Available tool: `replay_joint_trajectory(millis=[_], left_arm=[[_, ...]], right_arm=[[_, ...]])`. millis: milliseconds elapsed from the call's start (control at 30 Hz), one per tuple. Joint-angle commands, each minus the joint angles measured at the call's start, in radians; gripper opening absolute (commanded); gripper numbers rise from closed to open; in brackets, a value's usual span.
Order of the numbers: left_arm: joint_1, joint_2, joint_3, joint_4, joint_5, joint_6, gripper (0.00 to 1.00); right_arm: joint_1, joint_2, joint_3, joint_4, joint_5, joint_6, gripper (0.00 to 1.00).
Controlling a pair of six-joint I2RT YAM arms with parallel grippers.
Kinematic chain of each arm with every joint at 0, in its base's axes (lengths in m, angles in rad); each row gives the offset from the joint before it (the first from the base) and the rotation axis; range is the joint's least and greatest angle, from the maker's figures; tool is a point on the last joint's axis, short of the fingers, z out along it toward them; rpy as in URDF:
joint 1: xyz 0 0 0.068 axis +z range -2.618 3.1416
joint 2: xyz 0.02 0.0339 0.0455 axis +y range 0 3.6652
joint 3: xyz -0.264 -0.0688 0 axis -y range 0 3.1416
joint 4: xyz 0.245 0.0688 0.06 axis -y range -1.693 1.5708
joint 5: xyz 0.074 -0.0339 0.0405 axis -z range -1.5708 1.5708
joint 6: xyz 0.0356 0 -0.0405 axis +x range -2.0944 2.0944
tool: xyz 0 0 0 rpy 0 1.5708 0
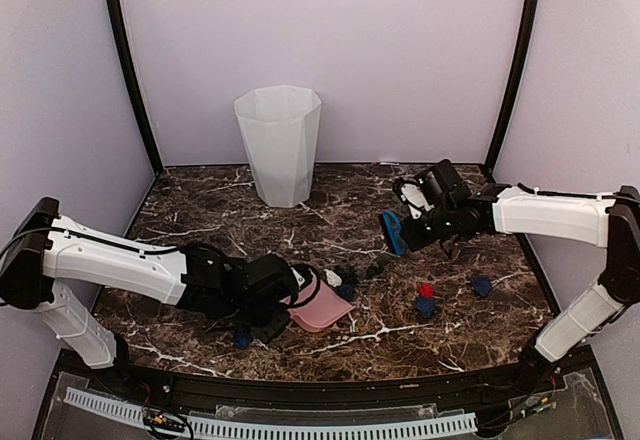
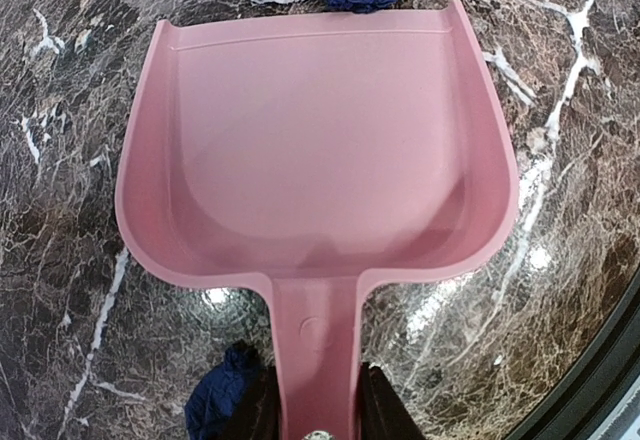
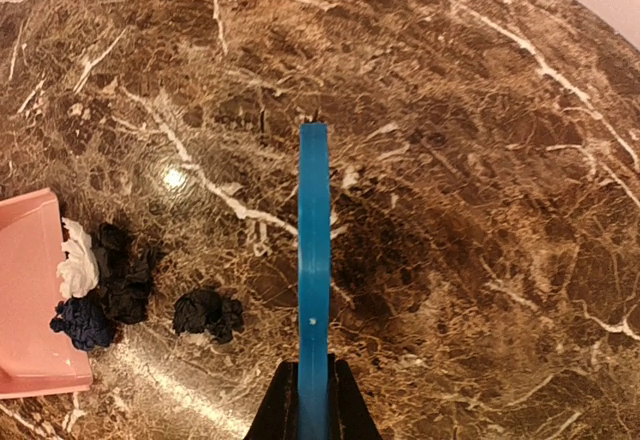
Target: Sweep away the paper scraps from the table
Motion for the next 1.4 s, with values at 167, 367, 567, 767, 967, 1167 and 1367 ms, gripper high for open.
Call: replay_joint_trajectory(millis=[167, 367, 567, 767, 967, 1167, 1367], left_arm=[[0.017, 0.034, 0.017, -0.005, -0.017, 0.011, 0.0], [0.022, 0.027, 0.006, 0.003, -0.013, 0.011, 0.0], [0.027, 0.023, -0.006, 0.01, -0.013, 0.011, 0.0], [0.03, 0.016, -0.015, 0.015, -0.011, 0.01, 0.0], [0.03, 0.013, -0.021, 0.02, -0.009, 0.009, 0.0], [0.03, 0.014, -0.022, 0.023, -0.005, 0.011, 0.0], [0.03, 0.008, -0.026, 0.03, 0.001, 0.011, 0.0]], right_arm=[[0.066, 0.12, 0.016, -0.015, -0.14, 0.013, 0.0], [0.119, 0.181, 0.063, 0.007, -0.201, -0.015, 0.0], [0.167, 0.229, 0.102, -0.016, -0.242, -0.044, 0.0], [0.205, 0.213, 0.104, -0.002, -0.302, -0.064, 0.0], [0.233, 0.206, 0.097, 0.024, -0.364, -0.099, 0.0], [0.238, 0.159, 0.062, 0.106, -0.448, -0.105, 0.0], [0.224, 0.105, 0.033, 0.184, -0.409, -0.044, 0.0]])
